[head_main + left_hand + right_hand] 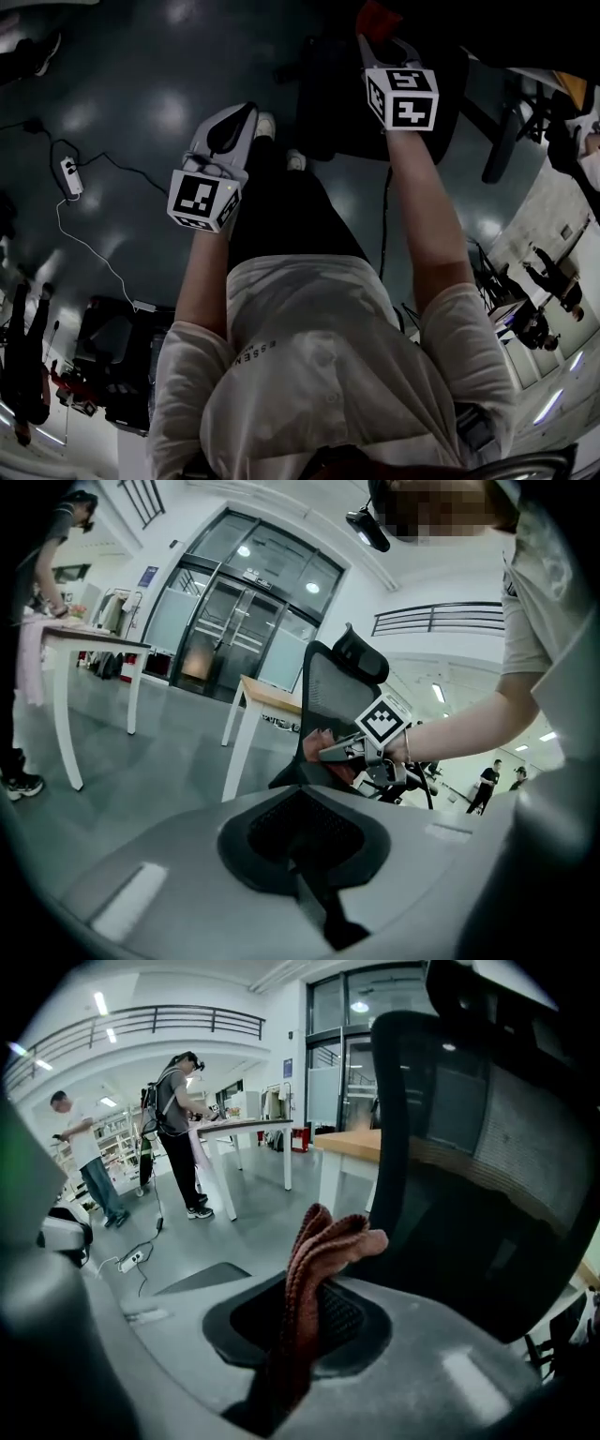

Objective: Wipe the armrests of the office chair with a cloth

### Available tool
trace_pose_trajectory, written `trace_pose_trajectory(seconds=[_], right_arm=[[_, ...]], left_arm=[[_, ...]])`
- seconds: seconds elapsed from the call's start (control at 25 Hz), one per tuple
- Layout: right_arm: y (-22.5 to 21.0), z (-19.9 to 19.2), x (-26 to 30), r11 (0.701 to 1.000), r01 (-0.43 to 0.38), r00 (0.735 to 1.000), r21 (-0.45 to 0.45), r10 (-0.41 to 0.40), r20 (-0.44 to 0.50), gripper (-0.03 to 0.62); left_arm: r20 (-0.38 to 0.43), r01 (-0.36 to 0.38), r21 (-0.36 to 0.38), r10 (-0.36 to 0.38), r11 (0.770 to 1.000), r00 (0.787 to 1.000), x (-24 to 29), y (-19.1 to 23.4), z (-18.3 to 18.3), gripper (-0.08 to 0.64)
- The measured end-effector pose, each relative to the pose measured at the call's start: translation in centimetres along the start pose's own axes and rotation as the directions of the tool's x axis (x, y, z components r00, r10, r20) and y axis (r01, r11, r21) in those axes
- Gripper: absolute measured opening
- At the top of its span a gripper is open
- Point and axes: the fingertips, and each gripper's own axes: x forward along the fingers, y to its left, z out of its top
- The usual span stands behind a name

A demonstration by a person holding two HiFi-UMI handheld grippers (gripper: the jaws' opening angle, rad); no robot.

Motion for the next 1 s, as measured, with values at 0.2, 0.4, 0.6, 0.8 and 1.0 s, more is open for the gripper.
trace_pose_trajectory(seconds=[0.2, 0.4, 0.6, 0.8, 1.0], right_arm=[[0.6, 0.6, 2.1, 0.996, -0.081, 0.995, 0.033, 0.083, -0.06, 0.048], [3.6, 1.6, 3.4, 0.981, -0.192, 0.974, -0.038, 0.186, -0.133, 0.049], [4.2, 2.2, 3.5, 0.974, -0.222, 0.965, -0.038, 0.214, -0.153, 0.048], [5.3, 2.5, 3.6, 0.963, -0.241, 0.959, -0.123, 0.217, -0.181, 0.049], [6.7, 2.4, 4.0, 0.935, -0.308, 0.934, -0.173, 0.262, -0.245, 0.049]], left_arm=[[-0.004, 0.027, -0.038, -0.027, 0.999, 1.0, 1.5, 1.4, 0.4, 0.018], [-0.005, 0.015, -0.072, -0.015, 0.997, 1.0, 2.1, 2.7, 0.4, 0.018], [-0.02, 0.02, -0.024, -0.02, 1.0, 1.0, 2.0, 2.7, 0.4, 0.018], [-0.006, 0.011, -0.051, -0.011, 0.999, 1.0, 1.9, 3.0, 0.3, 0.018], [-0.008, -0.013, -0.063, 0.013, 0.998, 1.0, 1.2, 3.2, -0.3, 0.018]])
